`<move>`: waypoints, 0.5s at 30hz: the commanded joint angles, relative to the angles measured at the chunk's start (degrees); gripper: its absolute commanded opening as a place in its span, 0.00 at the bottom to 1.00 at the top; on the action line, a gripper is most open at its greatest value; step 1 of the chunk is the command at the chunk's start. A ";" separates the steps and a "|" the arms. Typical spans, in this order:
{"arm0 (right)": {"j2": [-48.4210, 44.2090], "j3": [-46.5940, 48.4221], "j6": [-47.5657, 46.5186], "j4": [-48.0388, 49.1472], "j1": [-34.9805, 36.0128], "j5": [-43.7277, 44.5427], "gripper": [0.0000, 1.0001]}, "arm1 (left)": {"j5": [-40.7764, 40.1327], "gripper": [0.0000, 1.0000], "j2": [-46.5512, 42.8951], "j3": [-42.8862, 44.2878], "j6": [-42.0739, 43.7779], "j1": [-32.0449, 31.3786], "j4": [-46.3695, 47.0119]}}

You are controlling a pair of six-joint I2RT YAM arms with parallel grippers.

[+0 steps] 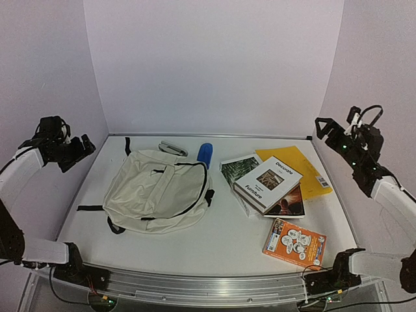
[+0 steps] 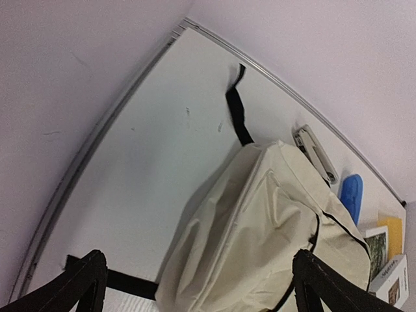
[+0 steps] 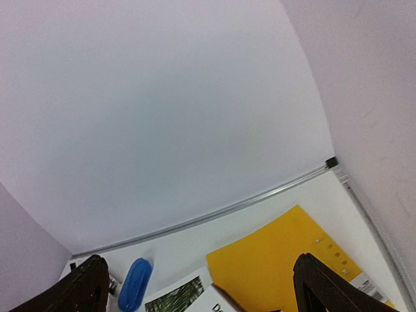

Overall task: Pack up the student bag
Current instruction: Adjust the student bag at the center of the board.

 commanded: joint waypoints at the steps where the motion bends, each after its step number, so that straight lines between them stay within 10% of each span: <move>1: 5.59 6.93 -2.27 -4.81 10.85 0.96 0.98 | 3.10 1.00 4.61 0.46 1.54 -7.71 1.55; 15: 34.64 19.72 4.58 -3.08 41.25 4.85 0.83 | 9.98 1.00 15.13 -4.52 -11.19 -22.87 16.44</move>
